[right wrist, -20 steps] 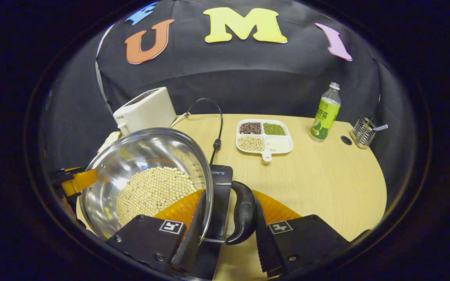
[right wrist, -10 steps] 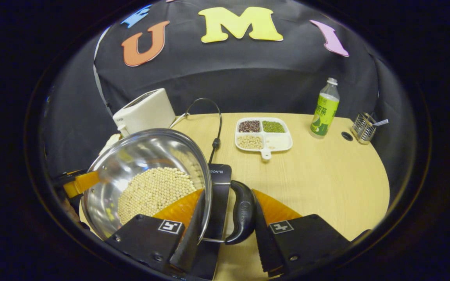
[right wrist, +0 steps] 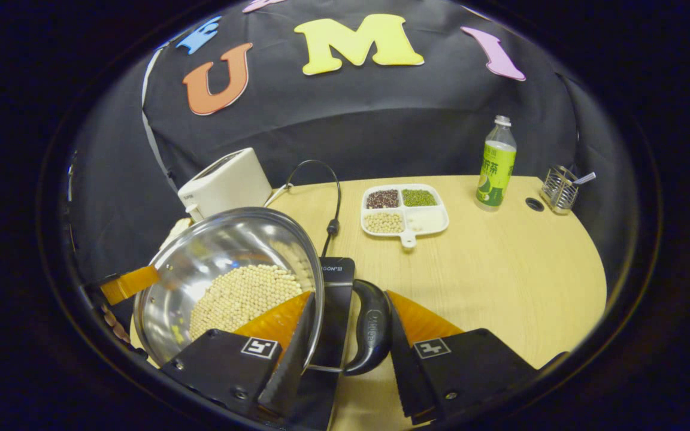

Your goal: First push the handle of the pot to place it horizontally, then grasp the pot with both hands and set it on the induction cooktop.

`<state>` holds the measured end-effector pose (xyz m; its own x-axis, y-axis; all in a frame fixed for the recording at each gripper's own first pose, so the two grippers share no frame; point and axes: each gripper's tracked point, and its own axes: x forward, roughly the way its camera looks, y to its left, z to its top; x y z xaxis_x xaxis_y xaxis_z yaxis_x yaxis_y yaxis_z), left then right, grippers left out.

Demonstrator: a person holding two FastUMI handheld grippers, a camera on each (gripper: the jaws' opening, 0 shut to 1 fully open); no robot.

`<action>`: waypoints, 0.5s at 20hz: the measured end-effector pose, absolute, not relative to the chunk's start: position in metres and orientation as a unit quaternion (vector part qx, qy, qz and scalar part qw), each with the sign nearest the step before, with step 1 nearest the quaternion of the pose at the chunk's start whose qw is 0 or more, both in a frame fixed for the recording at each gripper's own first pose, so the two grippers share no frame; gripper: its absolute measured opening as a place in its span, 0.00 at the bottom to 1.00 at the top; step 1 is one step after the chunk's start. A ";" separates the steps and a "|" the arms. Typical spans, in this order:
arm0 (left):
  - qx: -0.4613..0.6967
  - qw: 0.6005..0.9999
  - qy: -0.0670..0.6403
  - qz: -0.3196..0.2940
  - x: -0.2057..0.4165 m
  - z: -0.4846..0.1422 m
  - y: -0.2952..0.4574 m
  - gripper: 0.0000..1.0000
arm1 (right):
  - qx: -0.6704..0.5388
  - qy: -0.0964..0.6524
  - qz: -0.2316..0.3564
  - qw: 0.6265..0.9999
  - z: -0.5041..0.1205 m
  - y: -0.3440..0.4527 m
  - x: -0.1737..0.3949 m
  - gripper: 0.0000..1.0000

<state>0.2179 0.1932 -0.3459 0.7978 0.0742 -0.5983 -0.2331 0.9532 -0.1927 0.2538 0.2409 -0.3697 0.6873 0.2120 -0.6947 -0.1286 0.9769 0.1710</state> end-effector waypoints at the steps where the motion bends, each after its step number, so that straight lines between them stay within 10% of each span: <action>1: -0.132 0.944 0.288 0.092 0.220 -0.339 0.201 0.62 | 0.058 0.373 0.093 0.921 -0.367 0.240 0.257 0.69; 4: -0.125 0.951 0.263 0.105 0.211 -0.318 0.205 0.60 | 0.060 0.311 0.093 0.944 -0.342 0.233 0.271 0.68; 5: -0.123 0.953 0.254 0.109 0.206 -0.311 0.206 0.42 | 0.058 0.294 0.090 0.950 -0.333 0.228 0.270 0.70; 6: -0.121 0.957 0.240 0.107 0.202 -0.302 0.204 0.59 | 0.058 0.276 0.092 0.955 -0.320 0.226 0.268 0.76; 10: -0.105 0.967 0.204 0.108 0.178 -0.270 0.200 0.71 | 0.060 0.222 0.095 0.969 -0.276 0.207 0.242 0.90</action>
